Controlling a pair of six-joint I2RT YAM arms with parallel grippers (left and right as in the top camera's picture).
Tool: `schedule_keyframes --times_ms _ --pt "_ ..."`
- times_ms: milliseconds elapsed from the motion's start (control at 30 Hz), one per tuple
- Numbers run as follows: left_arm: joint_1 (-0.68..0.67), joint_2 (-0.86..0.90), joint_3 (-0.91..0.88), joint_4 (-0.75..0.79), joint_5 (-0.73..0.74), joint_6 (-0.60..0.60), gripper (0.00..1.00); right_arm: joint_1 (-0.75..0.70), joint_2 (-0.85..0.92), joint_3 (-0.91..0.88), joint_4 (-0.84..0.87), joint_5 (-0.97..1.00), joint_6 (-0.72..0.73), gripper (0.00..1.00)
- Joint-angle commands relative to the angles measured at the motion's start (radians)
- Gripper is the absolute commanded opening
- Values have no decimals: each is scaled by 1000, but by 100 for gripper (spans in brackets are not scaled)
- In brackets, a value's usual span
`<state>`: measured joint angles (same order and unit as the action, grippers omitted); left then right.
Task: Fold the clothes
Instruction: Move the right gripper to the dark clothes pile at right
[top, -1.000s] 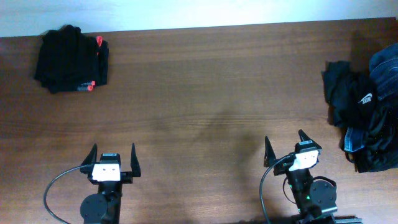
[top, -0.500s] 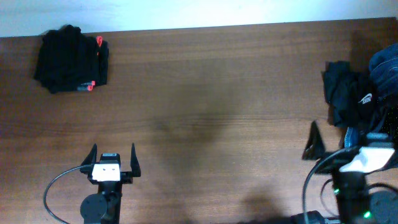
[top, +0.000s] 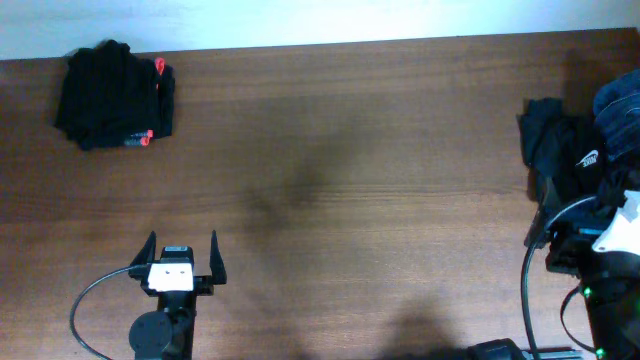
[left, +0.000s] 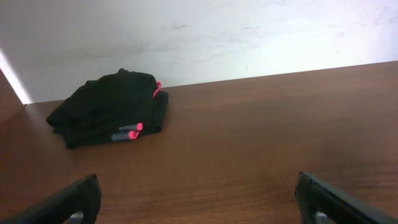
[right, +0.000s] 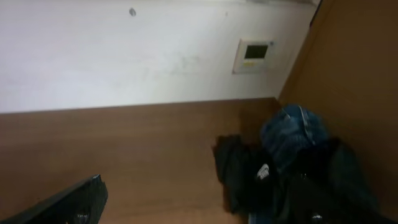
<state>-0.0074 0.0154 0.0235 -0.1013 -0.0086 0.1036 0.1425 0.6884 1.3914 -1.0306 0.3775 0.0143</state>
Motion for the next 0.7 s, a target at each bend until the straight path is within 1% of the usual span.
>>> schedule_keyframes --times_ms 0,67,133,233,333,467,667 --pt "-5 -10 -6 3 -7 -5 99 -6 3 13 -16 21 3 99" --pt "-5 -10 -6 3 -7 -5 99 -6 6 13 -27 42 42 99" --pt "-5 -10 -6 3 -7 -5 99 -6 16 13 -50 108 101 99" --pt "-5 -10 -6 3 -7 -5 99 -8 60 16 -116 266 248 99" --pt "-5 -10 -6 3 -7 -5 100 -35 118 38 -160 309 286 99" --pt "-5 -10 -6 3 -7 -5 99 -137 208 95 -196 255 302 99" --pt "-5 -10 -6 3 -7 -5 99 -402 343 150 -197 5 301 99"
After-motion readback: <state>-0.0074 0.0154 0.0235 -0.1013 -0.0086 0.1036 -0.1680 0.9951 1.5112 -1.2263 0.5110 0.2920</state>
